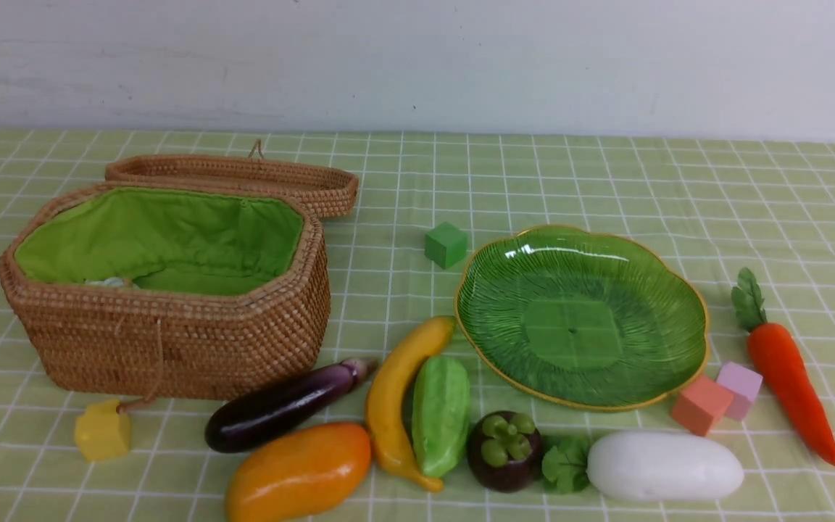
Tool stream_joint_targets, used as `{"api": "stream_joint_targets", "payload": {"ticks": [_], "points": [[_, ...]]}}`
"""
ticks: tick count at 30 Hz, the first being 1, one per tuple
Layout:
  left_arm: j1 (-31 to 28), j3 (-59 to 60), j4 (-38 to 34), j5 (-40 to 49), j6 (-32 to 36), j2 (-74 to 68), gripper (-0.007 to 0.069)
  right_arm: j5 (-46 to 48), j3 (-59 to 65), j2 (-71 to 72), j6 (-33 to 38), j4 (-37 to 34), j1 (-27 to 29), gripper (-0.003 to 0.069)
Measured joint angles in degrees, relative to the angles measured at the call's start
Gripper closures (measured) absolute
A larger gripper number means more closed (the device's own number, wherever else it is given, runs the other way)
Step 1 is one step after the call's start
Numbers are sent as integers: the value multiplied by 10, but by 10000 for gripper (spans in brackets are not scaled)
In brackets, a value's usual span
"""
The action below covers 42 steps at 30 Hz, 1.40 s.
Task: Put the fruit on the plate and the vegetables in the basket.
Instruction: Grab the mango with your left arm and place it on the right plate
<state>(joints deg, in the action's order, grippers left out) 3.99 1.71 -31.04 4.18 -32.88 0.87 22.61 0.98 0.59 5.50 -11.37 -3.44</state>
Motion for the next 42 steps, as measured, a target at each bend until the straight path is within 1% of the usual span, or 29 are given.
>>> {"api": "stream_joint_targets", "payload": {"ticks": [3, 7, 9, 10, 11, 12, 13, 14, 15, 16, 18, 19, 20, 22, 24, 26, 27, 29, 30, 31, 32, 33, 34, 35, 36, 37, 38, 41, 42], "points": [[0, 0, -27, -34, -1, 0, 386, 0, 0, 0, 0, 0, 0, 419], [0, -5, -28, -42, 24, 0, 408, 0, 0, 0, 0, 0, 0, 419], [0, -31, -27, -11, 50, 0, 454, 0, 0, 0, 0, 0, 0, 419], [0, -60, -20, 17, 78, 0, 508, 0, 0, 0, 0, 0, 0, 419], [0, -70, -17, 20, 88, 0, 517, 0, 0, 0, 0, 0, 0, 419], [0, -87, -12, 38, 106, 0, 552, 0, 0, 0, 0, 0, 0, 419], [0, -148, 8, 84, 170, 0, 625, -1, 0, 0, 0, 0, 0, 419], [0, -172, 15, 110, 196, -3, 638, -3, 0, 0, 0, 0, 0, 419], [0, -178, 16, 124, 202, -4, 638, -4, 0, 0, 0, 0, 0, 419], [0, -231, 27, 191, 250, -26, 638, -20, 2, 0, -2, -7, 0, 419], [4, -278, 31, 278, 283, -63, 638, -51, 5, 0, -17, -43, 0, 419], [5, -282, 31, 294, 285, -67, 638, -51, 5, 0, -19, -49, 0, 419], [15, -309, 36, 337, 297, -97, 638, -83, 5, 0, -40, -97, 0, 419], [27, -322, 39, 358, 305, -115, 638, -111, 5, 0, -55, -130, 0, 419], [65, -332, 44, 375, 322, -138, 638, -154, 5, 0, -78, -199, 0, 419], [105, -335, 55, 393, 333, -159, 638, -164, 5, 0, -84, -247, 0, 426], [112, -335, 56, 399, 333, -161, 638, -164, 5, 0, -84, -250, 0, 426], [154, -346, 82, 439, 337, -202, 638, -105, -19, -1, -85, -286, -3, 466], [154, -347, 85, 442, 337, -206, 638, -91, -27, -1, -84, -289, -3, 475], [172, -357, 106, 466, 337, -240, 638, -30, -59, -14, -66, -293, -8, 510], [174, -358, 108, 466, 337, -245, 638, -22, -70, -20, -59, -293, -9, 519], [178, -363, 117, 470, 337, -263, 638, 12, -94, -34, -42, -293, -13, 538], [183, -375, 135, 462, 337, -304, 638, 95, -153, -76, -1, -291, -18, 576], [184, -379, 141, 454, 338, -318, 638, 142, -189, -103, 25, -288, -19, 593], [185, -379, 142, 449, 337, -321, 638, 152, -189, -103, 30, -287, -19, 596], [185, -385, 144, 426, 338, -349, 638, 237, -259, -160, 73, -282, -20, 615], [185, -387, 145, 412, 339, -360, 638, 272, -286, -182, 93, -282, -20, 620], [185, -402, 145, 391, 356, -399, 638, 370, -368, -245, 123, -278, -20, 626], [185, -417, 143, 392, 379, -423, 638, 404, -402, -269, 129, -274, -20, 626]]}}
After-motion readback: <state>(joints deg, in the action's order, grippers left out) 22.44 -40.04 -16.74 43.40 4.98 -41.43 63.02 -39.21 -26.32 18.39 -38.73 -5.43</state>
